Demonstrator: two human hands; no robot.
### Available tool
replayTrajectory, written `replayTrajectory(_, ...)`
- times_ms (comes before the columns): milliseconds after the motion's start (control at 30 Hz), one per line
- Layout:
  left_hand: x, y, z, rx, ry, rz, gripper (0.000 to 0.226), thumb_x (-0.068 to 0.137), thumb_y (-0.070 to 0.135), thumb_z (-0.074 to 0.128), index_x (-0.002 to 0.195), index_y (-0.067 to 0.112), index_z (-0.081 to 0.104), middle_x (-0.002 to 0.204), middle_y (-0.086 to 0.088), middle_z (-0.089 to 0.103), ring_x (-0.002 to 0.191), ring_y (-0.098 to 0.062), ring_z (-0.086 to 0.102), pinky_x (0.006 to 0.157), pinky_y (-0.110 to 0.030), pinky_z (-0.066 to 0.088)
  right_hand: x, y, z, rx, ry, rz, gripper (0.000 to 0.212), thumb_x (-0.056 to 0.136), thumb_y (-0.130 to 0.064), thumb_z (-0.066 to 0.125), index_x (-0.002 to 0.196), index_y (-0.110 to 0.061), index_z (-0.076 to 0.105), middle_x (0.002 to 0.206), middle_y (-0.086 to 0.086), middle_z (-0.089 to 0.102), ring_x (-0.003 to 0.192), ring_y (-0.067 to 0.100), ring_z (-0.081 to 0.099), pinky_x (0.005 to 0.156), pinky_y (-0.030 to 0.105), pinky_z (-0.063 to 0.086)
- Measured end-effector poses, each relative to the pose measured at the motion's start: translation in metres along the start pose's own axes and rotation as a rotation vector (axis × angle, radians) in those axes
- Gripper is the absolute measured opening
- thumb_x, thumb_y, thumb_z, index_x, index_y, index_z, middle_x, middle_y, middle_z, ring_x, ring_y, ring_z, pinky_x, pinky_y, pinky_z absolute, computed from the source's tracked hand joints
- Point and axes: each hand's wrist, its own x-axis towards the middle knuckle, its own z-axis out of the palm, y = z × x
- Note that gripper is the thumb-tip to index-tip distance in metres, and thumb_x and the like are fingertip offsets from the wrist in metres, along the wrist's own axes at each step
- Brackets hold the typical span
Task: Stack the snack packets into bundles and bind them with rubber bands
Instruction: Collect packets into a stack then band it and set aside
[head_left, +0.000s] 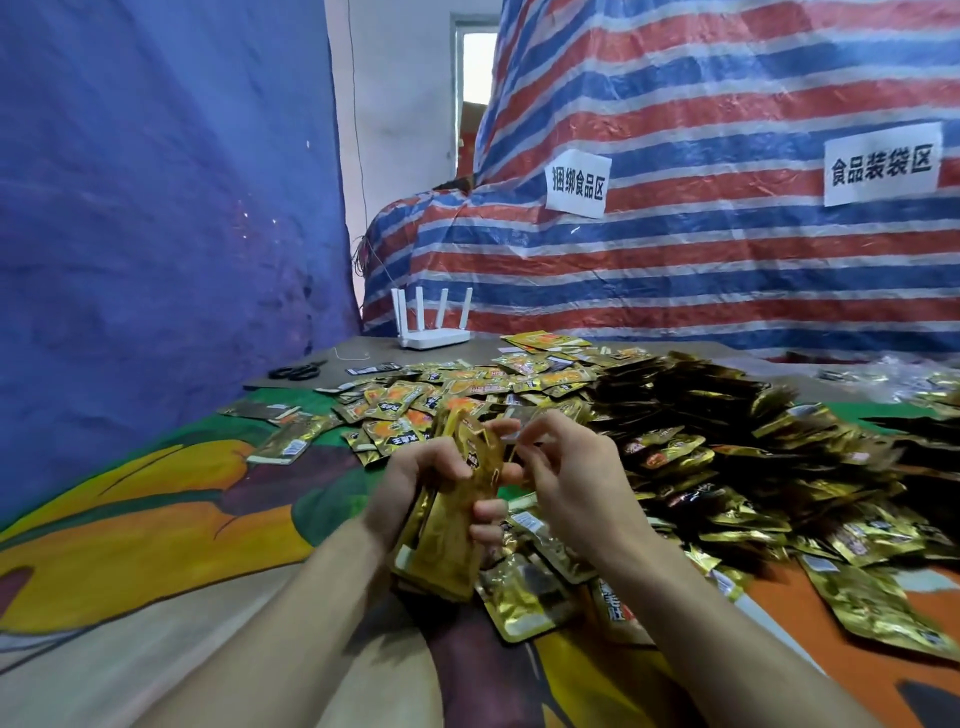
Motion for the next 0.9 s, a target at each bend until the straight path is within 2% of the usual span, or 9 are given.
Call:
replayTrajectory(100,-0.001,0.004,0.000,-0.089,-0.032,0.088,0.066,0.054,0.006,0.073,0.119,0.014,0.063,0.088,-0.009,0.050,0.060,-0.016,0.044,0.055,-0.025,0.038,0.000,-0.001,-0.005,0.047,0.055,0.030,0.012,0.098,-0.020,0.064,0.094,-0.012,0.072,0.083,-0.003,0.073,0.071,0.001,0.068,0.059,0.012,0.051)
replayTrajectory(133,-0.001,0.006,-0.001,-0.103,-0.004,0.112,0.069,0.051,0.006,0.074,0.118,0.014,0.060,0.085,-0.008,0.047,0.058,-0.017,0.044,0.054,-0.025,0.038,0.000,-0.001,-0.007,0.119,0.031,0.063,0.015,0.098,-0.021,0.065,0.090,-0.012,0.073,0.080,-0.003,0.073,0.069,0.001,0.068,0.058,0.011,0.048)
replayTrajectory(267,0.001,0.008,-0.005,-0.096,0.207,0.156,0.057,0.050,0.007,0.061,0.105,0.016,0.055,0.076,-0.006,0.042,0.049,-0.016,0.040,0.049,-0.021,0.035,0.001,-0.010,-0.017,0.851,-0.167,0.269,0.020,0.092,-0.013,0.060,0.074,-0.008,0.069,0.079,0.008,0.068,0.080,0.019,0.063,0.084,0.032,0.047)
replayTrajectory(367,0.002,0.005,-0.001,-0.100,0.159,0.160,0.057,0.051,0.008,0.062,0.107,0.014,0.056,0.077,-0.007,0.042,0.052,-0.016,0.040,0.049,-0.021,0.036,0.000,-0.017,-0.020,1.315,-0.222,0.342,0.017,0.077,-0.012,0.051,0.068,-0.009,0.065,0.067,0.009,0.059,0.074,0.025,0.061,0.092,0.038,0.047)
replayTrajectory(433,0.002,0.005,0.001,-0.099,0.072,0.146,0.060,0.050,0.008,0.069,0.109,0.013,0.058,0.079,-0.007,0.043,0.054,-0.016,0.041,0.051,-0.022,0.037,0.002,-0.018,-0.020,1.457,-0.179,0.331,0.022,0.074,-0.006,0.048,0.084,-0.005,0.067,0.062,0.005,0.054,0.064,0.022,0.058,0.083,0.036,0.053)
replayTrajectory(533,0.002,0.005,0.001,-0.092,0.004,0.102,0.053,0.054,0.009,0.069,0.106,0.010,0.062,0.081,-0.007,0.046,0.056,-0.016,0.043,0.052,-0.023,0.037,0.003,-0.018,-0.019,1.391,-0.175,0.307,0.035,0.090,0.005,0.047,0.118,-0.007,0.064,0.076,0.005,0.072,0.049,0.014,0.059,0.055,0.028,0.058)
replayTrajectory(633,0.003,0.004,0.000,-0.031,0.115,0.074,0.041,0.059,0.011,0.058,0.099,0.010,0.056,0.083,-0.009,0.049,0.056,-0.016,0.043,0.052,-0.023,0.036,0.000,-0.017,-0.015,1.141,-0.177,0.290,0.040,0.090,-0.003,0.062,0.129,-0.011,0.062,0.106,0.016,0.076,0.069,0.028,0.071,0.055,0.028,0.060)
replayTrajectory(800,0.009,0.003,-0.012,0.005,0.841,0.185,0.018,0.072,0.016,0.057,0.088,0.010,0.051,0.070,-0.008,0.049,0.050,-0.020,0.043,0.052,-0.026,0.036,-0.005,-0.013,-0.011,0.875,-0.095,0.323,0.051,0.082,-0.006,0.079,0.130,-0.019,0.066,0.115,0.019,0.072,0.092,0.029,0.076,0.063,0.039,0.062)
replayTrajectory(900,0.014,0.006,-0.021,0.018,1.147,0.407,0.042,0.072,0.023,0.067,0.108,0.005,0.053,0.093,-0.012,0.054,0.080,-0.028,0.057,0.071,-0.040,0.049,-0.011,-0.019,-0.002,0.781,-0.155,0.329,0.057,0.077,-0.011,0.085,0.129,-0.021,0.067,0.120,0.015,0.069,0.093,0.021,0.076,0.065,0.042,0.063)
